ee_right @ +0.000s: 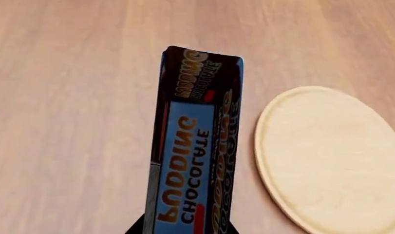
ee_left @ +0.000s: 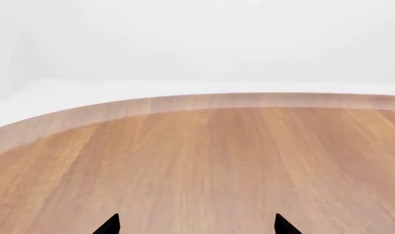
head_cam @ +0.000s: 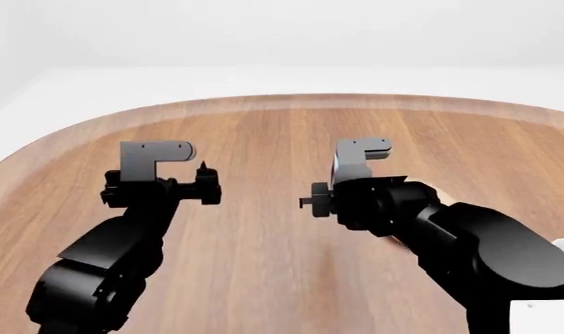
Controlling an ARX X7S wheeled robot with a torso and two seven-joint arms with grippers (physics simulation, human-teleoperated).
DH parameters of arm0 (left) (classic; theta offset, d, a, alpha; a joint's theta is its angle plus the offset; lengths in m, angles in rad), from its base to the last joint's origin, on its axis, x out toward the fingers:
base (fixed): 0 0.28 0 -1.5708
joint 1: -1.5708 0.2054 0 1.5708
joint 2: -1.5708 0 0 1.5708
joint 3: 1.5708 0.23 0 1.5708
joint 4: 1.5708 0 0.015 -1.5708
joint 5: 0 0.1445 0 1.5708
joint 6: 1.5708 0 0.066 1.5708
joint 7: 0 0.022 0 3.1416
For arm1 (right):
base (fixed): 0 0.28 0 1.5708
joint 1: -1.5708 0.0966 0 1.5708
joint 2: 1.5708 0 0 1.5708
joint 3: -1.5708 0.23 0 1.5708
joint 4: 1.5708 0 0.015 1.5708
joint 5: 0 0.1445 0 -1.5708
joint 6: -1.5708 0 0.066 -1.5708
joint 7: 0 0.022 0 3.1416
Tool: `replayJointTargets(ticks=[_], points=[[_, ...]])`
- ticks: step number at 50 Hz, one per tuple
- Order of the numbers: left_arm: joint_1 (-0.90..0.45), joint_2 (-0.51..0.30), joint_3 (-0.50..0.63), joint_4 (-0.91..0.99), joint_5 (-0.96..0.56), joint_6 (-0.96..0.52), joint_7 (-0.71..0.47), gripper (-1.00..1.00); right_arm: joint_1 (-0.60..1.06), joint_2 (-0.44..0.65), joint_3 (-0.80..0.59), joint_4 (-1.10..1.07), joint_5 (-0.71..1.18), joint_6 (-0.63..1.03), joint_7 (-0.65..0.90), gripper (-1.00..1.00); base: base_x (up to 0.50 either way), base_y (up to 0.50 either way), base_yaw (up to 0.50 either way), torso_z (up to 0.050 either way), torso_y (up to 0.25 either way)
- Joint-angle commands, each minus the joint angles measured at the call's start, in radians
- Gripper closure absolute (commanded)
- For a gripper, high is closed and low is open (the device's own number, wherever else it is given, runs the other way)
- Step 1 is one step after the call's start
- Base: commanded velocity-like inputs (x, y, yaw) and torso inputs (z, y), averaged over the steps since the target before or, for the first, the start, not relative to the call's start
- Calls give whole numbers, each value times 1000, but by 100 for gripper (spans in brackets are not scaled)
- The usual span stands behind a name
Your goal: Put the chocolate pudding to the left of the plate.
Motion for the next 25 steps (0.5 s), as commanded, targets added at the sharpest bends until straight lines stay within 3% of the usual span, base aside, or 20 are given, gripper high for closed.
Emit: replayJointTargets(ticks=[1, 18, 25], points=[[-227, 36, 28, -217, 15, -41, 23, -100, 49, -17, -1, 42, -25, 34, -33, 100, 0, 0, 0, 0, -250], [-300, 44, 53, -294, 45, -32, 14, -100, 120, -25, -11, 74, -54, 56, -98, 100, -1, 0, 0, 0, -250], [-351, 58, 64, -353, 60, -23, 12, -100, 156, -52, -21, 161, -68, 82, -171, 100, -2, 0, 0, 0, -4]])
